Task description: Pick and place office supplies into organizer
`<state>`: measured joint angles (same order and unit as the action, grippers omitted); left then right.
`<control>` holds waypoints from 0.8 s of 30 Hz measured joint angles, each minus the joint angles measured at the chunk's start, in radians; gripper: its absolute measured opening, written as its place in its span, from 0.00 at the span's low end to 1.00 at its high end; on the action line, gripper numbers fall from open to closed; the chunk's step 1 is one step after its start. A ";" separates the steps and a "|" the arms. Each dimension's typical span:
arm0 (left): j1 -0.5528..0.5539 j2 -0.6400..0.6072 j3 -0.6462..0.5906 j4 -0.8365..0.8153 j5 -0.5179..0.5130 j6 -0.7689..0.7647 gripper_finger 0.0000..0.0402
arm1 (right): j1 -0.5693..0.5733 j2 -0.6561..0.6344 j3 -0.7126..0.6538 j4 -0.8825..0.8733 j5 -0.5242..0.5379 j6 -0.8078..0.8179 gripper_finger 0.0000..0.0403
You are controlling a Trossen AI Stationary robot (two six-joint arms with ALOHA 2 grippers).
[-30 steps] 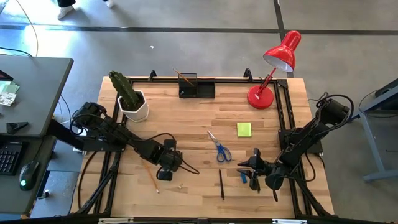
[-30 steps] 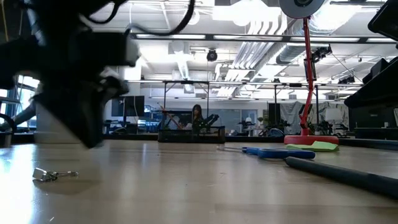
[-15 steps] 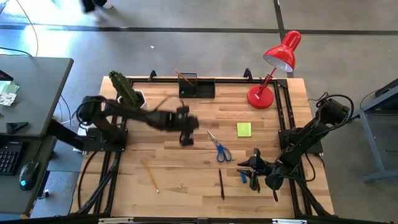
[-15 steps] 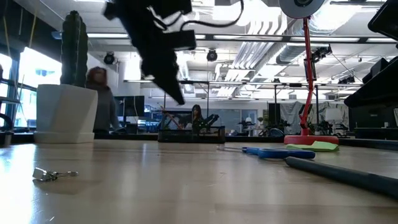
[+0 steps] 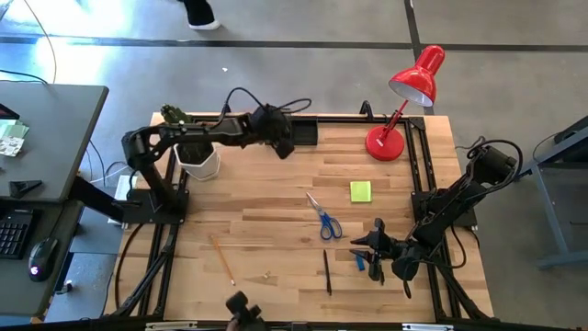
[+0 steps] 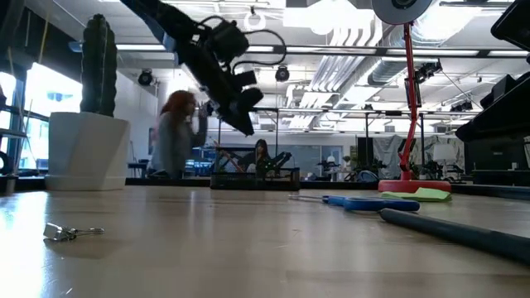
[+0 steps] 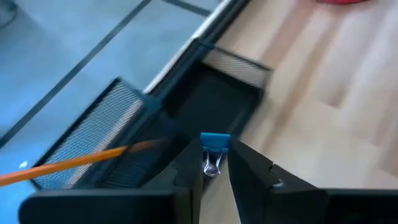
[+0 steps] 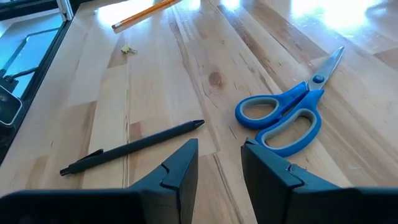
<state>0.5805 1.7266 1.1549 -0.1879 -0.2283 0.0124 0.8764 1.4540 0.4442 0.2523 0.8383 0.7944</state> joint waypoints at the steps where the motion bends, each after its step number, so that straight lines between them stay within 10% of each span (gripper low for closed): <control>1: 0.012 0.011 0.000 0.007 0.000 0.000 0.13 | 0.000 0.000 0.000 0.000 0.000 -0.001 0.29; 18: 0.054 0.108 0.000 0.040 -0.061 -0.044 0.30 | 0.000 0.000 0.000 0.000 -0.002 -0.009 0.29; 24: 0.008 0.074 0.000 -0.029 0.063 -0.026 0.36 | 0.000 0.000 0.000 0.000 -0.003 -0.009 0.29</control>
<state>0.5887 1.8008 1.1548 -0.2167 -0.1649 -0.0141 0.8768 1.4540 0.4442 0.2523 0.8354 0.7853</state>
